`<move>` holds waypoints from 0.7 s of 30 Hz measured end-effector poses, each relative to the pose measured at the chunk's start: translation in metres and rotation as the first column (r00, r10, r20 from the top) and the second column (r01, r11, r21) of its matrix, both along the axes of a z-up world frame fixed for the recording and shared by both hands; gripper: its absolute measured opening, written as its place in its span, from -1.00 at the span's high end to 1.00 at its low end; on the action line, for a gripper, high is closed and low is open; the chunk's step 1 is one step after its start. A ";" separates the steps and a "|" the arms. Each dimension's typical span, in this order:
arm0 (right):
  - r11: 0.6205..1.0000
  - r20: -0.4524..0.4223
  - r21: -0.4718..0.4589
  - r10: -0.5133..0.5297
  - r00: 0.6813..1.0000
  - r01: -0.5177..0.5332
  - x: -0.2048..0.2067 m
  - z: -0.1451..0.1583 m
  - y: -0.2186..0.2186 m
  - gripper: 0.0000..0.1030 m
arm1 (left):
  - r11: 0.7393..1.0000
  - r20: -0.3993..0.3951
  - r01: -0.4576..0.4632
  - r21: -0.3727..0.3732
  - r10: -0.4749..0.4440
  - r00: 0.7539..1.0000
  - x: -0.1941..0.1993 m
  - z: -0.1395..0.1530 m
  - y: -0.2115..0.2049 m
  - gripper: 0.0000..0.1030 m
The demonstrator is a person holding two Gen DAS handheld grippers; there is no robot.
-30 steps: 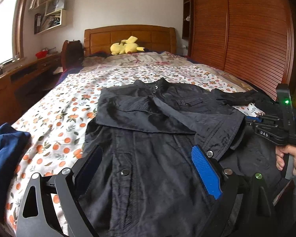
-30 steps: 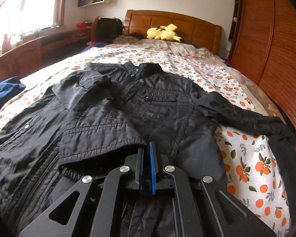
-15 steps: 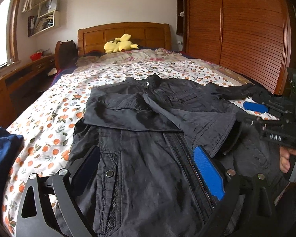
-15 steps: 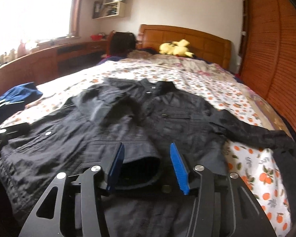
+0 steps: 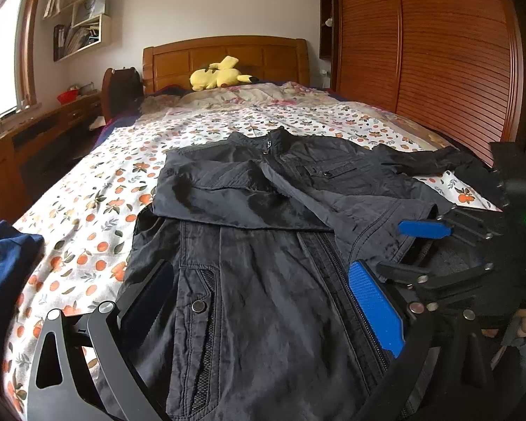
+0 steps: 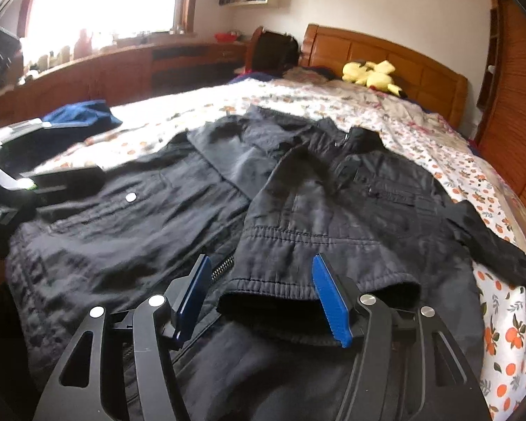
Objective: Fold large clothes
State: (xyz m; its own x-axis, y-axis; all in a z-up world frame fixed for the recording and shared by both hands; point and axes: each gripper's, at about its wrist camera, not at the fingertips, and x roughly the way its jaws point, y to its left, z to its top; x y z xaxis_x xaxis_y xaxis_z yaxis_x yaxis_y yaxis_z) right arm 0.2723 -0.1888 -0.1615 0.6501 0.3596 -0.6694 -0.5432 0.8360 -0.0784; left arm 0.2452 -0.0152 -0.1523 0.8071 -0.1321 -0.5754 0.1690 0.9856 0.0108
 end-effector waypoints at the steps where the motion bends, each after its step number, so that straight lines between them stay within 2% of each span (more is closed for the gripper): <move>1: 1.000 -0.012 -0.009 -0.004 1.000 0.003 0.003 -0.003 0.002 -0.11 | 1.000 0.000 0.001 0.001 -0.001 1.000 0.000 0.000 0.000 -0.95; 5: 0.998 -0.056 -0.047 -0.045 0.997 0.042 0.013 -0.017 0.003 -0.10 | 1.000 -0.006 0.001 0.009 -0.001 1.000 0.002 -0.001 -0.001 -0.95; 6: 0.998 -0.063 -0.047 -0.047 0.997 0.044 0.013 -0.018 0.002 -0.01 | 1.000 -0.007 0.001 0.009 -0.001 1.000 0.002 -0.002 -0.001 -0.95; 8: 0.999 -0.078 -0.036 -0.043 0.996 0.040 0.014 -0.019 -0.001 0.30 | 1.000 -0.007 0.000 0.007 0.000 1.000 0.003 -0.002 0.000 -0.95; 9: 0.999 -0.081 -0.027 -0.038 0.996 0.036 0.013 -0.018 -0.002 0.64 | 1.000 -0.007 0.000 0.007 0.000 1.000 0.003 -0.002 -0.001 -0.95; 10: 0.999 -0.084 -0.016 -0.029 0.996 0.028 0.012 -0.017 -0.004 0.80 | 1.000 -0.007 0.001 0.008 -0.001 1.000 0.002 -0.002 -0.001 -0.95; 15: 0.999 -0.040 0.029 -0.036 0.999 0.037 0.003 0.002 -0.015 0.87 | 1.000 -0.008 0.000 0.007 0.000 1.000 0.003 -0.002 0.000 -0.95; 21: 0.988 0.010 0.153 -0.023 1.000 0.021 -0.017 0.041 -0.035 0.90 | 1.000 -0.008 -0.004 0.009 0.004 1.000 0.004 -0.002 0.000 -0.95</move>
State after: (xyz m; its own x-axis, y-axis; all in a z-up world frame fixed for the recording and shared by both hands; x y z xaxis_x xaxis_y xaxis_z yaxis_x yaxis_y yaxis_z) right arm 0.2548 -0.2239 -0.1203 0.6664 0.4425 -0.6000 -0.5242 0.8504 0.0449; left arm 0.2491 -0.0156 -0.1541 0.8030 -0.1238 -0.5829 0.1656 0.9860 0.0187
